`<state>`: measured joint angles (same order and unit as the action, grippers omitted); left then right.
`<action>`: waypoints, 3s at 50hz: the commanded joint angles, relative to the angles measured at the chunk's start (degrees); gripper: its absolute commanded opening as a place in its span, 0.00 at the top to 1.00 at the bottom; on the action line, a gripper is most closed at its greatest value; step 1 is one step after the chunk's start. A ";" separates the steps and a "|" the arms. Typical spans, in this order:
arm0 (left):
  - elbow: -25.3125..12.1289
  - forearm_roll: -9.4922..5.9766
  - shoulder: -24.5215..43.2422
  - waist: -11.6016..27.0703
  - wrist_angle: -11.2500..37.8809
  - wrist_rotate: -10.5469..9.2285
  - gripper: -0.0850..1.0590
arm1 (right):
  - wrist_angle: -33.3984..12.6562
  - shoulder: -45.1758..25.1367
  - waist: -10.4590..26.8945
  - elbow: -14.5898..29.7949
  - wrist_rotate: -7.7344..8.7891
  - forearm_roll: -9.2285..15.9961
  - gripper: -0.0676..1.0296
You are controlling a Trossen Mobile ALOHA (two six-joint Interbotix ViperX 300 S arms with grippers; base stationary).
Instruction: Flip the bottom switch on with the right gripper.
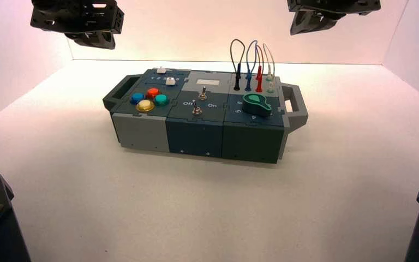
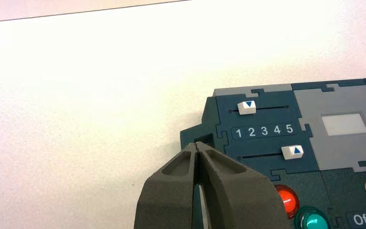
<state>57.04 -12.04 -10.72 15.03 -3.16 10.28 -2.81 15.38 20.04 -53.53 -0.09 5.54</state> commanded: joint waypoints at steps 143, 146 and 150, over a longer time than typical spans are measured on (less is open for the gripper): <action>-14.68 -0.09 19.86 -0.44 20.57 -0.44 0.95 | -21.88 -18.37 32.26 20.13 1.93 2.99 0.96; -14.68 -0.09 19.95 -0.44 20.57 -0.44 0.95 | -21.71 -18.72 32.26 20.57 1.85 2.37 0.96; -14.68 -0.09 19.86 -0.44 20.65 -0.44 0.95 | -21.71 -19.34 32.26 21.27 1.85 1.76 0.96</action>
<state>43.07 -12.39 9.49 15.12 17.67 9.76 -25.05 -4.39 52.03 -34.28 1.67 7.73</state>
